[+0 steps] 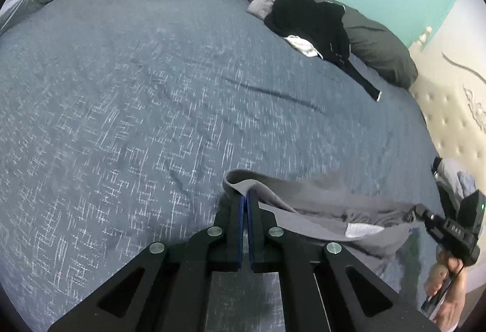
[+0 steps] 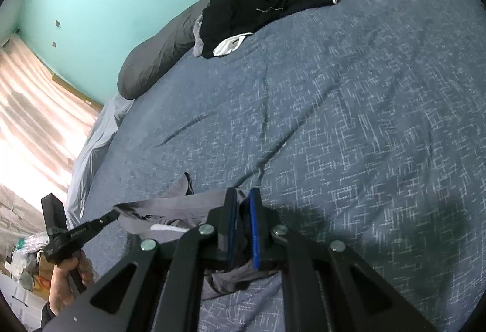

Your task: Fold clothes

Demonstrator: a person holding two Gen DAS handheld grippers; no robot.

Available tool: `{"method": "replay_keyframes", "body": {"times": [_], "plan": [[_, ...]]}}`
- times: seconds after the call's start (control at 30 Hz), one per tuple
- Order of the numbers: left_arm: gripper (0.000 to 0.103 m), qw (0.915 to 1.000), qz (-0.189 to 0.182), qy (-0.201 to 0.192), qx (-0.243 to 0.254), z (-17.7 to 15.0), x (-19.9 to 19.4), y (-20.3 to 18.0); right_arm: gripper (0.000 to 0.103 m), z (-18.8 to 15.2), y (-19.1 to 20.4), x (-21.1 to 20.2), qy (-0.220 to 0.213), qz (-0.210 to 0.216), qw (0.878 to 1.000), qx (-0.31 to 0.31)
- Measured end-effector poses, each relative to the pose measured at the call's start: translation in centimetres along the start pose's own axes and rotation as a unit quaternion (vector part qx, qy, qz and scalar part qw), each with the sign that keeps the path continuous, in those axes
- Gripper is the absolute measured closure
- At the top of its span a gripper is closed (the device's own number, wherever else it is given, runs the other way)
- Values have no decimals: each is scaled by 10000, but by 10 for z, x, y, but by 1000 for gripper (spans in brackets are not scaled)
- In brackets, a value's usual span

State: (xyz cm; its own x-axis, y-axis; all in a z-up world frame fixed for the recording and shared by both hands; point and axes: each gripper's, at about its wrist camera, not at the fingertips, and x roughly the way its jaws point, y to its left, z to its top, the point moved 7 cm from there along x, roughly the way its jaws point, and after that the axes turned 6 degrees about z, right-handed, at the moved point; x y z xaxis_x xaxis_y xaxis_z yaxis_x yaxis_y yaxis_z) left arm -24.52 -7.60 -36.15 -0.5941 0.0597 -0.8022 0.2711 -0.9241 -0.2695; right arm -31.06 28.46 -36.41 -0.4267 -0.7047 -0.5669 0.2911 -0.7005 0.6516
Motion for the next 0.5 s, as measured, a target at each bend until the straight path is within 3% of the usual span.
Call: {"method": "replay_keyframes", "body": {"times": [0.33, 0.43, 0.5], "plan": [[98, 9990, -187, 414, -14, -15, 25, -15, 96, 3, -23, -10, -148, -268, 9993, 208], [90, 9987, -205, 464, -15, -20, 26, -19, 96, 2, -30, -11, -152, -298, 9990, 303], [66, 9985, -229, 496, -52, -22, 24, -20, 96, 2, -32, -12, -151, -304, 9988, 340]]}}
